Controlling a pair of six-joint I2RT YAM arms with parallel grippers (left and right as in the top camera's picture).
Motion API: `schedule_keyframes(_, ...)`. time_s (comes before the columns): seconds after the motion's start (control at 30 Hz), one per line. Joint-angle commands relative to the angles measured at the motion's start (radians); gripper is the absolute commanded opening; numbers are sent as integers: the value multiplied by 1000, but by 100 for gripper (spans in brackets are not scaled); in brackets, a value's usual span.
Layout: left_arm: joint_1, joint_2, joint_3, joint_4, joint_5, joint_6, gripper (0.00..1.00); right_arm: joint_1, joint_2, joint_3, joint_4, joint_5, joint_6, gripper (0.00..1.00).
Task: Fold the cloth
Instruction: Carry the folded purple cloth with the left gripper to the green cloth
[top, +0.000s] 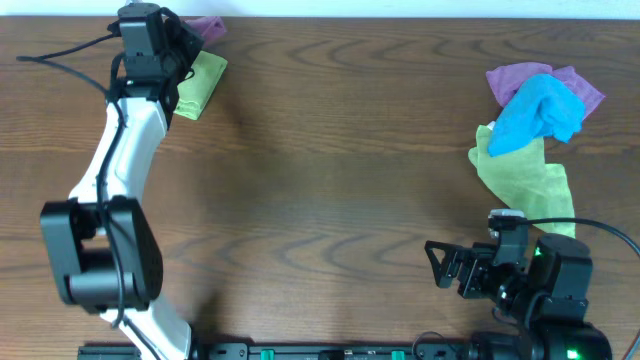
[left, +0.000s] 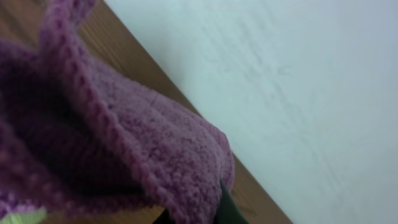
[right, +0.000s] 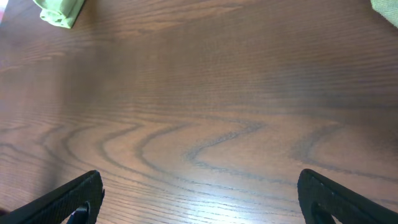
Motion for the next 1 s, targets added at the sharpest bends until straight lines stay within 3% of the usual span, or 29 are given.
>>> schedule_keyframes(0.0,6,63,90,-4,-17,69,6,-6,-3,-3,-2,-11,8,99)
schedule_keyframes(0.3,8,214,284,-34,-27,180,6,-6,-3,-3,-2,-11,8,99)
schedule_keyframes(0.63,10,232,295,-111,-155,353,6,-6,-3,-3,-2,-11,8,99)
schedule_keyframes(0.97,14,299,295,-128,-158,360,6,-6,-3,-3,-2,-11,8,99)
